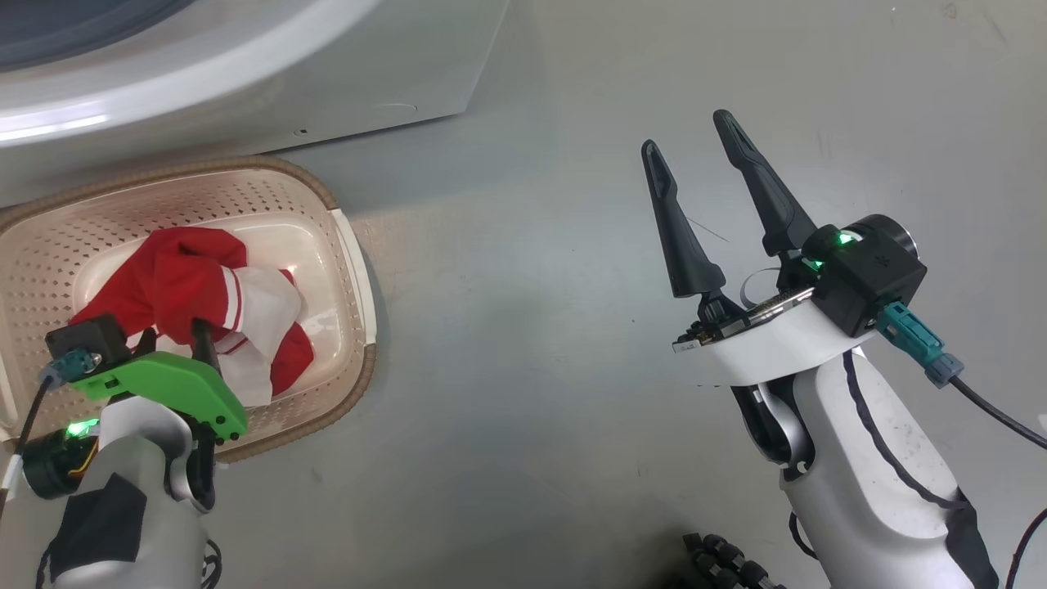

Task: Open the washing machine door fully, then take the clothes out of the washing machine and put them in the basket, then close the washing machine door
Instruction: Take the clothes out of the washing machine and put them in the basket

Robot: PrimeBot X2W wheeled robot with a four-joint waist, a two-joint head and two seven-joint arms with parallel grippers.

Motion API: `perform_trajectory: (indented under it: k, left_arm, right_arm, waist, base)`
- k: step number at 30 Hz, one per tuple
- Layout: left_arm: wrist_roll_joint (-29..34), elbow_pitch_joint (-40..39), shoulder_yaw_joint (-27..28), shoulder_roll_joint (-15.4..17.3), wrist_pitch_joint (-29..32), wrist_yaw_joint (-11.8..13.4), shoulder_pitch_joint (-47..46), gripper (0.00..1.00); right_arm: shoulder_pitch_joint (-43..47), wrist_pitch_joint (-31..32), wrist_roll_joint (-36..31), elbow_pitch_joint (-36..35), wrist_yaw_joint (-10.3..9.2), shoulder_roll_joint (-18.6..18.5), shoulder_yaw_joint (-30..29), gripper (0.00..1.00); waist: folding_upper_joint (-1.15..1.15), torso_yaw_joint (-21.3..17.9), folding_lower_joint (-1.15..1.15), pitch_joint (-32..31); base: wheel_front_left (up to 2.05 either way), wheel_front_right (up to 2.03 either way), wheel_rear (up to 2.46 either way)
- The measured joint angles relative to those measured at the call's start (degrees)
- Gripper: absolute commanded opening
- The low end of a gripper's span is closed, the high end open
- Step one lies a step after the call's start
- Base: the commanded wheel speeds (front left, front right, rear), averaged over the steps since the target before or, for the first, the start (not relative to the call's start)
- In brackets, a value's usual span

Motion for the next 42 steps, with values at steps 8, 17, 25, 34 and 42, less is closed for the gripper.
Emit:
perform_trajectory:
  k: [8,17,25,34,42]
  left_arm:
    - [0.59,0.99,-0.54,0.73,-5.87,-1.43,-0.29,1.0]
    - [1.74,-0.32,-1.6,0.02,-10.82,-3.5,2.76,1.0]
    - [3.83,-6.08,-3.1,-0.73,-11.49,-4.04,4.94,1.0]
    - [7.8,-14.03,-4.74,-0.73,-11.49,-3.92,9.38,1.0]
    - [9.61,-19.65,-5.53,-1.15,-11.49,-2.59,13.32,1.0]
  right_arm:
    - [-0.09,0.0,0.78,1.76,-0.01,0.0,0.11,1.0]
    - [2.49,0.0,0.56,4.49,-0.04,0.0,-1.4,1.0]
    - [6.93,0.0,-0.58,7.0,-0.93,0.01,-4.39,1.0]
    - [11.29,0.0,-1.52,8.9,-0.93,-0.04,-6.17,1.0]
    - [14.36,0.0,-2.47,9.55,-0.86,-0.35,-6.75,1.0]
  waist:
    - [0.0,0.19,0.0,-3.33]
    - [0.0,0.75,-0.01,-9.46]
    - [0.0,2.46,-0.01,-15.61]
    - [0.0,5.25,-0.01,-22.7]
    - [0.0,7.64,-0.01,-27.65]
  base:
    - [0.0,0.0,0.0]
    - [0.0,0.0,0.0]
    - [0.0,0.0,0.0]
    - [0.0,0.0,0.0]
    - [0.0,0.0,0.0]
